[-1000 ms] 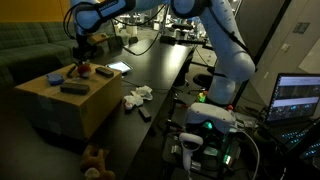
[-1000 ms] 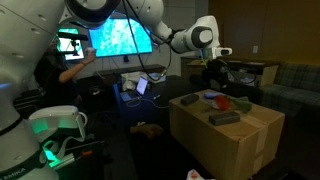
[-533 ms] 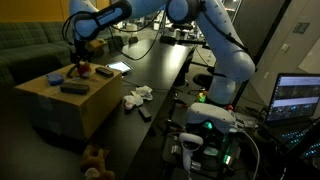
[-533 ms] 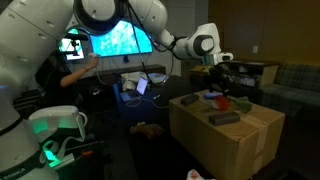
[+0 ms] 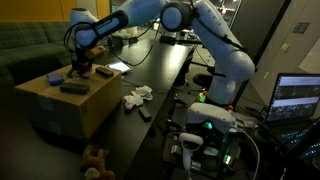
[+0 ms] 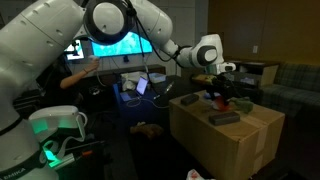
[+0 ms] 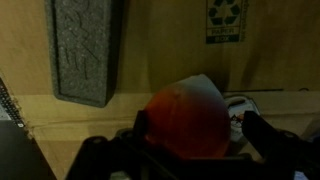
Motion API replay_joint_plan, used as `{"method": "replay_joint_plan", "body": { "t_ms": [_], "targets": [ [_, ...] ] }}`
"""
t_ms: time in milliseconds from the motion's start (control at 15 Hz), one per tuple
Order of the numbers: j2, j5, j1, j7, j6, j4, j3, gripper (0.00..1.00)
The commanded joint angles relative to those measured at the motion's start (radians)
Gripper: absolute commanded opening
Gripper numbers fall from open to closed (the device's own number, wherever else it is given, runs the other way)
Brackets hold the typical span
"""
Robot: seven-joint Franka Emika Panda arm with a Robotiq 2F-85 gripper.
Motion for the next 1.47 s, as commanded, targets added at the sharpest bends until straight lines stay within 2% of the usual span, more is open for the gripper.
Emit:
{"method": "replay_joint_plan", "body": {
  "t_ms": [0, 200, 667, 1000, 1400],
  "targets": [
    [0.050, 0.013, -0.005, -0.025, -0.001, 0.077, 0.000, 0.79],
    [0.052, 0.013, -0.003, -0.030, -0.011, 0.081, 0.000, 0.53],
    [-0.011, 0.012, 0.008, -0.043, -0.043, 0.034, 0.008, 0.03],
    [-0.145, 0.027, 0.001, -0.112, -0.098, -0.075, 0.049, 0.05],
    [-0.433, 0.068, -0.033, -0.209, -0.183, -0.354, 0.090, 0.05]
  ]
}}
